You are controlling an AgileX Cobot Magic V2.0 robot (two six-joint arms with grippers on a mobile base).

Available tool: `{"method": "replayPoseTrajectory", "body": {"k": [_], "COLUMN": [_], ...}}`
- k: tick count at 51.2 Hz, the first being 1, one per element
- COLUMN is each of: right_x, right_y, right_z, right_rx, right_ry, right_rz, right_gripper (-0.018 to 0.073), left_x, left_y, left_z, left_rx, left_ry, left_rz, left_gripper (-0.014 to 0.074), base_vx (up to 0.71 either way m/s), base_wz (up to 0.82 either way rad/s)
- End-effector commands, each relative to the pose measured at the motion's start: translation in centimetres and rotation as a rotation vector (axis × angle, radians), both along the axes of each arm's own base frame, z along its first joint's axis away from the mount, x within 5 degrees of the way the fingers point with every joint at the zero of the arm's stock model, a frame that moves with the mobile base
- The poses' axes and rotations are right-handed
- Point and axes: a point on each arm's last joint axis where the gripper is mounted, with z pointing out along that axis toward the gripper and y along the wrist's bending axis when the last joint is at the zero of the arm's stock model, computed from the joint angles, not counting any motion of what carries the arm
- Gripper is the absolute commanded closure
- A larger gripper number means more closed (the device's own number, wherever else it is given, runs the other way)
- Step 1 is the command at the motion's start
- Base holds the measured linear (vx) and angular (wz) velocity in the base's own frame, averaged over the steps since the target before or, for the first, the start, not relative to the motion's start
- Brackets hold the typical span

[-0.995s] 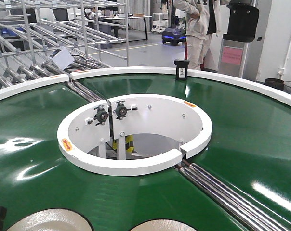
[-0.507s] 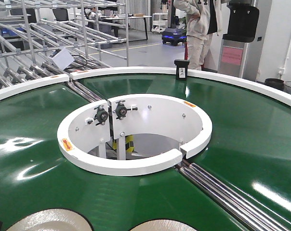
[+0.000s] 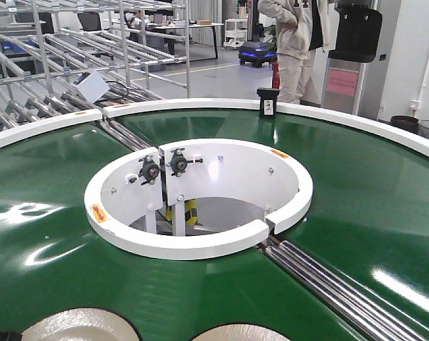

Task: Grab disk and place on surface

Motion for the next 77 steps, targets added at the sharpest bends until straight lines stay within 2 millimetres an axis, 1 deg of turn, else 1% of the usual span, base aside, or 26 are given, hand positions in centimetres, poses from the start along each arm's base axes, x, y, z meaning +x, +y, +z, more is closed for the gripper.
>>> {"method": "replayPoseTrajectory", "body": {"k": [1,3,6,16,21,24,31,33,38,44,51,58,65,68,77], "right_x": [0.6,0.6,0.6,0.7,0.8,0.9,1.0,1.0,1.0,1.7,2.9,4.1,5.4,6.2,9.4], "right_y": [-0.1,-0.1,-0.1,-0.1,-0.1,-0.1,-0.1,-0.1,-0.1,0.1,0.6,1.3,1.9,2.3,3.8], "right_z": [1.7,1.7,1.7,1.8,2.1,2.3,2.6,2.5,2.3,1.7,-0.3,-2.7,-4.3,-4.7,-4.7], "right_rx": [-0.005,-0.003,-0.001,0.002,0.004,0.005,0.011,0.011,0.023,0.102,0.218,0.257,0.285,0.303,0.355], "right_ry": [-0.104,-0.101,-0.100,-0.117,-0.147,-0.175,-0.205,-0.200,-0.171,-0.117,0.043,0.214,0.300,0.323,0.351], "right_rz": [-0.007,-0.007,-0.008,-0.010,-0.014,-0.017,-0.021,-0.021,-0.023,-0.047,-0.084,-0.076,-0.046,-0.016,0.126], "right_gripper": [0.0097,0.0097,0.0097,0.0097,0.0097,0.0099,0.0099,0.0099,0.0099,0.0099,0.0097,0.0097,0.0095,0.0095,0.0095], "left_x": [0.4,0.5,0.4,0.1,0.0,-0.2,-1.4,-1.9,-2.7,-3.8,-5.0,-5.9,-6.3,-6.3,-6.2], "left_y": [-0.8,-0.9,-0.9,-1.2,-1.1,-0.7,0.3,0.3,-0.1,-0.8,-1.4,-2.0,-2.3,-2.3,-2.2], "left_z": [2.2,2.3,2.3,2.5,3.0,4.0,7.7,9.2,11.9,14.4,16.9,18.0,18.3,18.3,18.3], "left_rx": [-0.067,-0.078,-0.089,-0.118,-0.120,-0.126,-0.119,-0.125,-0.174,-0.241,-0.281,-0.278,-0.285,-0.286,-0.283], "left_ry": [-0.061,-0.061,-0.058,-0.042,-0.043,-0.037,-0.097,-0.123,-0.168,-0.220,-0.305,-0.344,-0.346,-0.344,-0.348], "left_rz": [0.000,0.001,-0.003,-0.038,-0.010,0.059,0.191,0.237,0.331,0.383,0.399,0.379,0.357,0.356,0.363], "left_gripper": [0.0148,0.0175,0.0242,0.0609,0.0606,0.0605,0.0603,0.0603,0.0603,0.0603,0.0603,0.0603,0.0603,0.0603,0.0603], "base_vx": [0.00,0.00,0.00,0.00,0.00,0.00,0.00,0.00,0.00,0.00,0.00,0.00,0.00,0.00,0.00], "base_wz": [0.00,0.00,0.00,0.00,0.00,0.00,0.00,0.00,0.00,0.00,0.00,0.00,0.00,0.00,0.00]}}
